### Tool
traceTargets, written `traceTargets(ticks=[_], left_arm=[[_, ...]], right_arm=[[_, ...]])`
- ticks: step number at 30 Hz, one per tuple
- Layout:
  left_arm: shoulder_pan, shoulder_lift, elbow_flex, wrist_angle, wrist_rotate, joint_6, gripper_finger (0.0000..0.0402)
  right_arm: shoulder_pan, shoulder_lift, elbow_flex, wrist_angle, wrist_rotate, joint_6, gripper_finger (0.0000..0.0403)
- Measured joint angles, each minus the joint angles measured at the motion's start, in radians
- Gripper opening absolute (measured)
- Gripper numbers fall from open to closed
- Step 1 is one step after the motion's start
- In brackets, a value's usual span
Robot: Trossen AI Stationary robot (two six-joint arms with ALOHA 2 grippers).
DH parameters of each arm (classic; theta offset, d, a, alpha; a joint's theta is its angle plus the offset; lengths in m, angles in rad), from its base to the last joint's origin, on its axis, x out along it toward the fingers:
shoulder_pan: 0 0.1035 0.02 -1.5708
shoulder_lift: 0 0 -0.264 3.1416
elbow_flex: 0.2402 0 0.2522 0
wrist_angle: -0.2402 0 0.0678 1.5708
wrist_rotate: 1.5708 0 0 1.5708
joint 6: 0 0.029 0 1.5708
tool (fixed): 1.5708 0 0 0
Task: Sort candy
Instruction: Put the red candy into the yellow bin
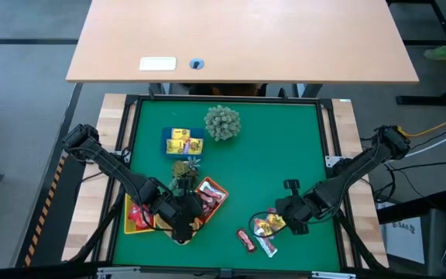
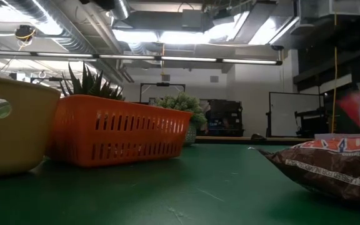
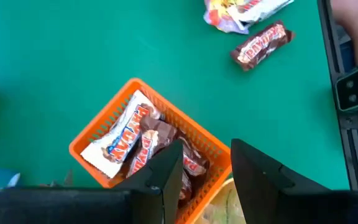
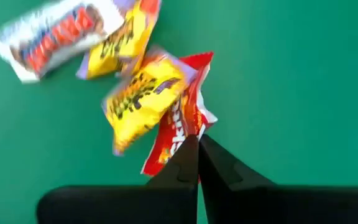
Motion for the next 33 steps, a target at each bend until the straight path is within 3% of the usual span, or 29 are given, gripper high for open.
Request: traceTargets(ticks=[10, 23, 33], left_arm=[[0.062, 0.000, 0.000, 0.084, 0.000, 0.003, 0.0121], [0.165, 0.000, 0.000, 0.314, -0.010, 0.054, 0.0121], [0.200, 0.000, 0.000, 0.334, -0.010, 0.054, 0.0121]], right_arm=[[-0.125, 0.000, 0.142, 0.055, 0.190, -0.200, 0.0002], [-0.262, 0.000, 0.144, 0.480, 0.186, -0.514, 0.0002], [-0.261, 0.000, 0.143, 0.586, 0.186, -0.596, 0.0002]])
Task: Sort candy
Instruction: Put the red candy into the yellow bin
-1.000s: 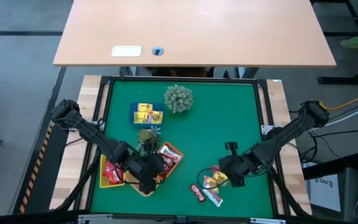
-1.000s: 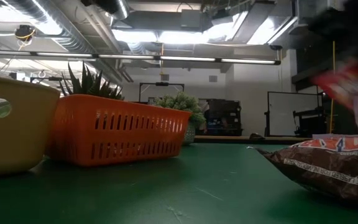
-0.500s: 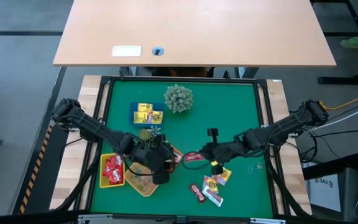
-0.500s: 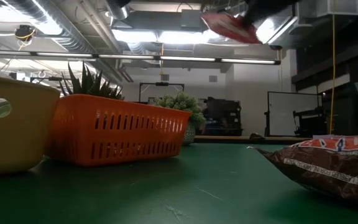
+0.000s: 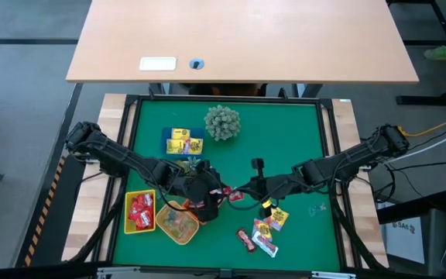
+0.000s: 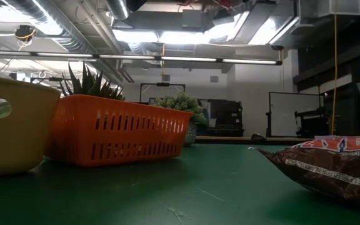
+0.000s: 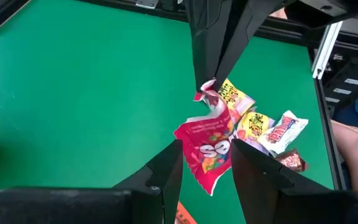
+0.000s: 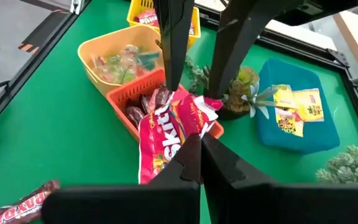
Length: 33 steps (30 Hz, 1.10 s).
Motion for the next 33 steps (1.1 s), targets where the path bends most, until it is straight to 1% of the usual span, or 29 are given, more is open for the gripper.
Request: traceTargets(ticks=[3, 8, 14, 17, 22, 25, 27, 33], left_arm=[[0.000, 0.000, 0.000, -0.001, 0.000, 0.000, 0.0121], [-0.001, 0.000, 0.000, -0.010, 0.001, 0.000, 0.0121], [-0.001, 0.000, 0.000, -0.010, 0.001, 0.000, 0.0121], [-0.001, 0.000, 0.000, -0.009, 0.012, -0.001, 0.0121], [-0.001, 0.000, 0.000, -0.009, 0.032, -0.002, 0.0121], [-0.001, 0.000, 0.000, -0.009, 0.032, -0.003, 0.0121], [-0.001, 0.000, 0.000, -0.008, 0.032, -0.003, 0.0121], [-0.001, 0.000, 0.000, -0.008, 0.032, -0.002, 0.0115]], right_arm=[[0.000, 0.000, 0.000, -0.009, -0.001, 0.000, 0.0002], [0.000, 0.000, 0.000, -0.065, -0.069, 0.003, 0.0003], [0.001, -0.001, 0.000, -0.073, -0.097, 0.003, 0.0003], [0.001, -0.001, 0.000, -0.073, -0.084, 0.003, 0.0003], [0.001, 0.006, -0.001, -0.042, -0.020, 0.003, 0.0003], [0.001, 0.011, 0.000, 0.005, -0.014, 0.000, 0.0003], [0.001, 0.015, 0.000, 0.014, 0.000, -0.001, 0.0003], [0.001, 0.014, 0.000, 0.025, 0.000, -0.001, 0.0003]])
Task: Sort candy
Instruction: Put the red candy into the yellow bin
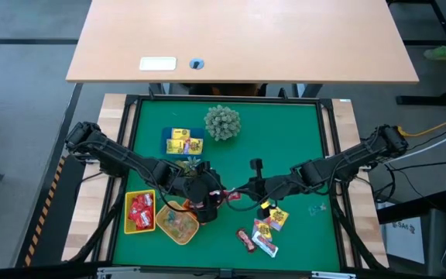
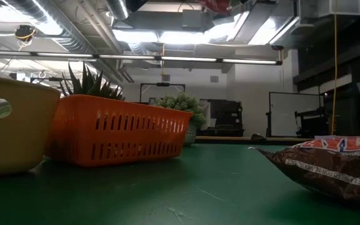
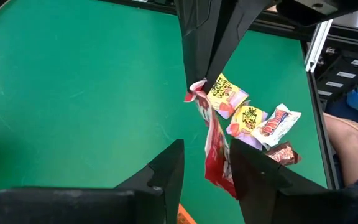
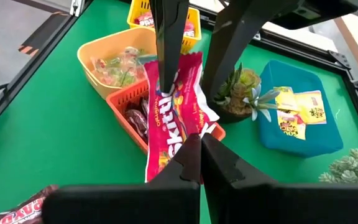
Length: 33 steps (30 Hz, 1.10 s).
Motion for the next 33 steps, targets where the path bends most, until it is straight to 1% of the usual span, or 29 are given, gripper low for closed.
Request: traceTargets(ticks=[3, 9, 10, 13, 16, 19, 22, 24, 26, 29, 31, 33], left_arm=[[0.000, 0.000, 0.000, 0.000, 0.000, 0.000, 0.0092], [0.000, 0.000, 0.000, 0.000, 0.000, 0.000, 0.0012], [0.000, 0.000, 0.000, -0.001, 0.000, 0.001, 0.0007], [0.000, 0.000, 0.000, -0.001, 0.001, 0.001, 0.0006], [0.000, 0.000, 0.000, -0.001, 0.000, 0.001, 0.0001], [0.000, 0.000, 0.000, -0.016, 0.017, 0.002, 0.0001], [0.000, 0.000, 0.000, -0.071, 0.066, 0.002, 0.0000], [0.000, -0.005, 0.000, -0.141, 0.134, 0.000, 0.0000], [0.000, -0.006, 0.000, -0.226, 0.244, -0.004, 0.0000], [-0.003, -0.006, 0.000, -0.406, 0.485, -0.012, 0.0000], [-0.012, -0.006, 0.000, -0.539, 0.659, -0.050, 0.0000], [-0.028, -0.006, 0.000, -0.664, 0.794, -0.113, 0.0000]], right_arm=[[0.000, 0.000, 0.000, 0.004, 0.000, 0.002, 0.0003], [0.000, 0.000, 0.000, 0.004, 0.000, 0.003, 0.0003], [0.000, 0.000, 0.000, 0.004, -0.002, 0.003, 0.0003], [0.000, 0.000, 0.000, 0.003, -0.038, 0.007, 0.0008], [0.000, 0.000, 0.000, 0.003, -0.045, 0.011, 0.0038], [0.000, 0.000, 0.000, 0.003, -0.045, 0.011, 0.0089], [0.000, 0.000, 0.000, 0.003, -0.045, 0.011, 0.0140], [0.000, 0.000, 0.000, 0.003, -0.045, 0.011, 0.0167], [0.000, 0.000, 0.000, 0.000, -0.049, 0.012, 0.0188], [0.000, 0.000, 0.000, -0.001, -0.068, 0.012, 0.0209], [0.000, 0.000, 0.000, -0.006, -0.084, 0.012, 0.0217], [0.000, 0.000, 0.000, -0.017, -0.097, 0.012, 0.0220]])
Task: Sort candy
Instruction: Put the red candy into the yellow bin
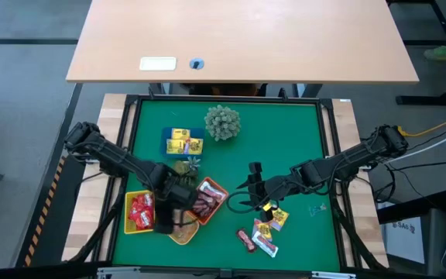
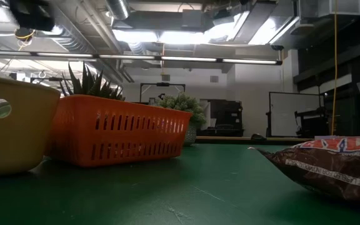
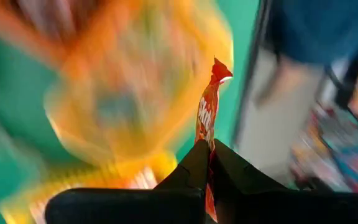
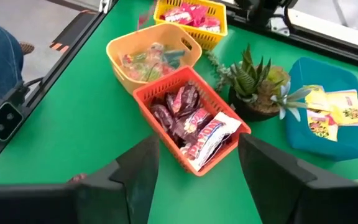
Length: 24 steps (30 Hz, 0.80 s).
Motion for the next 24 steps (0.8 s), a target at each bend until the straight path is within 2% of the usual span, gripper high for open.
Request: traceTargets(ticks=[4, 6, 10, 12, 15, 19, 24], left_arm=[[-0.044, 0.000, 0.000, -0.213, 0.143, -0.100, 0.0000], [-0.065, -0.001, 0.000, -0.303, 0.153, -0.128, 0.0000], [-0.103, -0.001, 0.000, -0.432, 0.108, -0.132, 0.0000], [-0.122, -0.001, 0.000, -0.456, 0.053, -0.143, 0.0000], [-0.145, -0.001, 0.000, -0.455, -0.041, -0.246, 0.0000], [-0.160, -0.001, 0.000, -0.455, -0.062, -0.312, 0.0000], [-0.181, -0.001, 0.000, -0.455, -0.091, -0.315, 0.0000]], right_arm=[[0.000, 0.000, 0.000, -0.020, -0.001, 0.000, 0.0220], [0.000, 0.000, 0.000, -0.033, -0.001, 0.000, 0.0220], [0.000, 0.000, 0.000, -0.059, -0.001, 0.000, 0.0221], [0.000, 0.000, 0.000, -0.062, -0.001, 0.000, 0.0221], [0.000, 0.000, 0.000, -0.061, -0.001, 0.000, 0.0221], [0.000, 0.000, 0.000, -0.061, -0.002, 0.000, 0.0221], [0.000, 0.000, 0.000, -0.061, -0.002, 0.000, 0.0221]])
